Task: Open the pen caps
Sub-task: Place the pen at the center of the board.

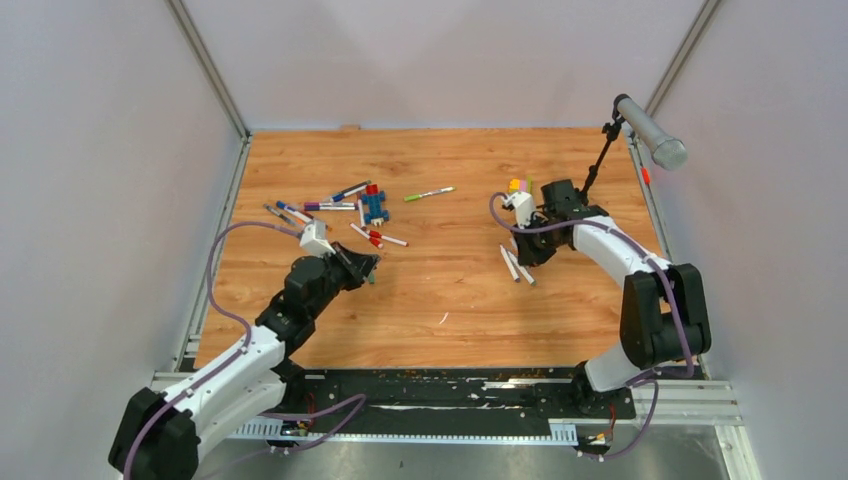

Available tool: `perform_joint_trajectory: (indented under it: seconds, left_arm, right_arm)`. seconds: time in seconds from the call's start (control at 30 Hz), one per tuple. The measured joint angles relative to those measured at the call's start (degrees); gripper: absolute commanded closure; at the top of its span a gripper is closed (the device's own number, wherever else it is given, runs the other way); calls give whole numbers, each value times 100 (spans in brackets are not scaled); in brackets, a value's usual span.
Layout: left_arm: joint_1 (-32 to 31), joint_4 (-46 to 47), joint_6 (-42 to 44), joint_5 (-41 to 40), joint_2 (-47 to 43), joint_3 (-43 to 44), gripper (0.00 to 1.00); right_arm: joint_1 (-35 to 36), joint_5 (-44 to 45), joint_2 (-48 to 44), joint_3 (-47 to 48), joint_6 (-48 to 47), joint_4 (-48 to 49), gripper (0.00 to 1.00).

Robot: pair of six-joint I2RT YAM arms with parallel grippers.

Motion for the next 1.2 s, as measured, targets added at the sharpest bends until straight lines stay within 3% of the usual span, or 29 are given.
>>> perform_joint_trajectory:
  seconds: [0.4, 0.63, 1.2]
  left_arm:
    - [0, 170, -278, 518, 1091, 0, 100]
    - [0, 131, -271, 682, 1285, 28, 94]
    - [-74, -1510, 326, 654, 1888, 1152, 89]
  right_arm:
    - [-426, 774, 730, 90, 199, 76, 92]
    - [-426, 802, 892, 160, 232, -39, 78]
    - [-529, 581, 848, 315, 190, -240, 72]
